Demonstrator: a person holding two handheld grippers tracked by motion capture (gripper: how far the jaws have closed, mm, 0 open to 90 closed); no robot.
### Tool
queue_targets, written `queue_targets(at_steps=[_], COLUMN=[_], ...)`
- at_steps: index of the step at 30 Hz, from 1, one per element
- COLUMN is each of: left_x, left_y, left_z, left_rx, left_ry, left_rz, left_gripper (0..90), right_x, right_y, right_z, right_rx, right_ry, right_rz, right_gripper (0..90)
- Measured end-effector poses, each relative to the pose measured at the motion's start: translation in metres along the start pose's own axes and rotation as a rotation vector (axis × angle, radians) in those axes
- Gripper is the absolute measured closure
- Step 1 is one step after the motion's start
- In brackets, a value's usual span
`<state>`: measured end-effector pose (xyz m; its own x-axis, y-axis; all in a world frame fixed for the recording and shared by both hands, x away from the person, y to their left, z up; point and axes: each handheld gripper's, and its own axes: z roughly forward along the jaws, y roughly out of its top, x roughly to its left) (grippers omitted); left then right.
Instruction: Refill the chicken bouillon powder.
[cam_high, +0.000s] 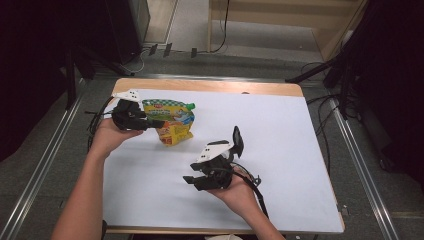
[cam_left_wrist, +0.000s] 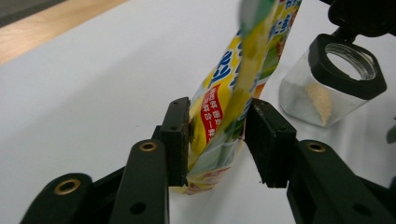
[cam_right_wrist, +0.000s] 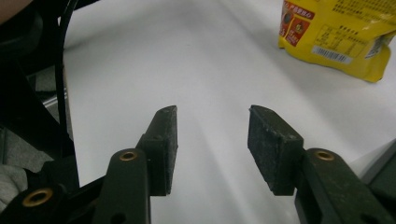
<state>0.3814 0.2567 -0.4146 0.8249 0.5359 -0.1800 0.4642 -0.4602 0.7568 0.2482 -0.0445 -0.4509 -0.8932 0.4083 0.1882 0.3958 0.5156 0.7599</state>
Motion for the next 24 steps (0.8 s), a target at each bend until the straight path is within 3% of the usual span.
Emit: queue_targets(at_steps=[2, 7, 12, 16, 18, 24], left_x=[0.0, -0.001, -0.007, -0.007, -0.008, -0.009], left_y=[-0.002, -0.002, 0.001, 0.0, 0.0, 0.003], left_z=[-0.002, -0.005, -0.004, -0.002, 0.001, 0.007], left_rx=[-0.008, -0.023, -0.02, -0.032, -0.046, -0.081], left_ry=[0.009, -0.026, -0.02, -0.013, 0.009, -0.01], left_rz=[0.01, -0.014, 0.016, 0.021, 0.025, 0.037], left_gripper=[67.3, 78.9, 83.5, 81.2, 74.7, 73.7], right_x=[0.0, -0.003, -0.005, -0.004, -0.004, -0.005], right_y=[-0.006, -0.021, -0.023, -0.023, -0.023, -0.023], right_z=[-0.001, 0.0, 0.001, 0.001, 0.001, 0.001], right_rx=[-0.017, 0.0, -0.002, 0.001, 0.002, 0.007], right_ry=[0.014, -0.006, -0.003, -0.01, -0.01, -0.017], right_rz=[0.017, 0.029, 0.042, 0.03, 0.031, 0.03], right_gripper=[53.5, 53.6, 53.0, 52.6, 52.5, 52.6])
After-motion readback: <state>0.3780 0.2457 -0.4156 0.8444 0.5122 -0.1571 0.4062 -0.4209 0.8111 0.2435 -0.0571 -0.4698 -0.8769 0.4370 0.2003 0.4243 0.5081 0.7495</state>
